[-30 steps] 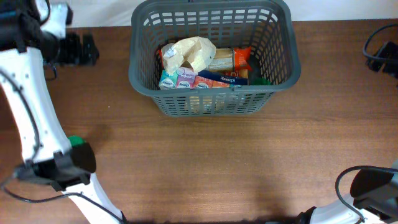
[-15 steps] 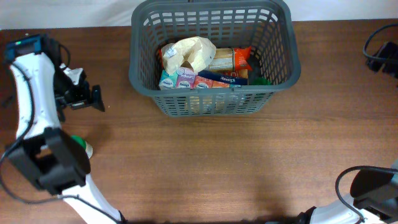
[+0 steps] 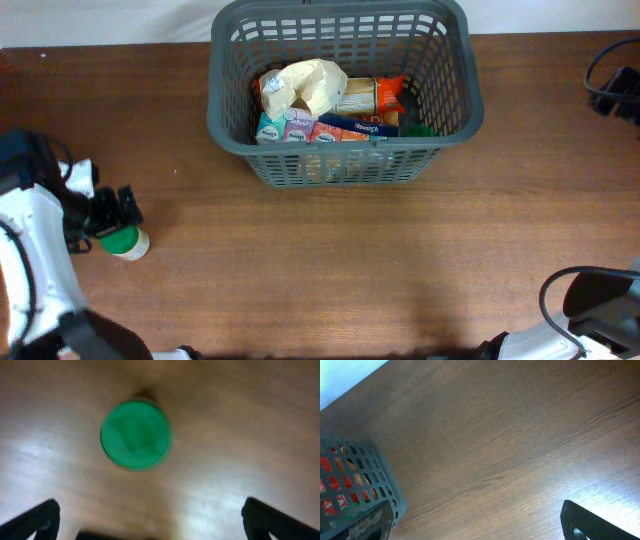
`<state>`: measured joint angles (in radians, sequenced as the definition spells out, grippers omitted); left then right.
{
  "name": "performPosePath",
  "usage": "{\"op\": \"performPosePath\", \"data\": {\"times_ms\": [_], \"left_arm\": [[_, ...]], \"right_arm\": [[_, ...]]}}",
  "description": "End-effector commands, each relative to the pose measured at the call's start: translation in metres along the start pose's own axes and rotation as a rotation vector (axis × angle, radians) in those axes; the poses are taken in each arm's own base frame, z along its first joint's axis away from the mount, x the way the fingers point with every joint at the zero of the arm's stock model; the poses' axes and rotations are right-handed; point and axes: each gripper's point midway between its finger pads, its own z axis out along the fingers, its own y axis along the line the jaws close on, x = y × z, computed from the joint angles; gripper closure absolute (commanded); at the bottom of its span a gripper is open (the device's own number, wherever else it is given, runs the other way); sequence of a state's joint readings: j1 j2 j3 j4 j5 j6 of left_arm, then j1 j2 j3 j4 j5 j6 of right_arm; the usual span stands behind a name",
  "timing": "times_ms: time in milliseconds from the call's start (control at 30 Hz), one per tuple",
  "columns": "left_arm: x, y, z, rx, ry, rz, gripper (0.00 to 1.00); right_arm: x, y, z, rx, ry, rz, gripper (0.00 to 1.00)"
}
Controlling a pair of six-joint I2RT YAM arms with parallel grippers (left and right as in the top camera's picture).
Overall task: Pack container
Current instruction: 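Close the left gripper around the second jar and lift it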
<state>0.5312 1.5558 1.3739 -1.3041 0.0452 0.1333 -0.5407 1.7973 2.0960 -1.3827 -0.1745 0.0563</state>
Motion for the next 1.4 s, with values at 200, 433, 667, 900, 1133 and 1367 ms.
{"op": "performPosePath", "data": {"times_ms": [200,433,667,900,1133,1367], "left_arm": [[-0.008,0.018,0.041,0.065,0.022,-0.078,0.01],[-0.02,0.022,0.076,0.073,0.067,-0.092,0.01],[-0.017,0.022,0.096,0.086,0.126,-0.106,0.0],[-0.015,0.022,0.101,0.084,0.136,-0.104,0.11],[-0.007,0.02,0.106,0.088,0.159,-0.104,0.1],[-0.006,0.012,0.118,0.084,0.165,-0.076,0.09]], "right_arm": [[-0.001,-0.003,-0.003,0.014,-0.012,0.006,0.01],[-0.001,-0.003,-0.003,0.014,-0.012,0.006,0.01],[-0.001,-0.003,-0.003,0.014,-0.012,0.006,0.01],[-0.001,-0.003,-0.003,0.014,-0.012,0.006,0.01],[-0.001,-0.003,-0.003,0.014,-0.012,0.006,0.01],[-0.001,-0.003,-0.003,0.014,-0.012,0.006,0.01]]}}
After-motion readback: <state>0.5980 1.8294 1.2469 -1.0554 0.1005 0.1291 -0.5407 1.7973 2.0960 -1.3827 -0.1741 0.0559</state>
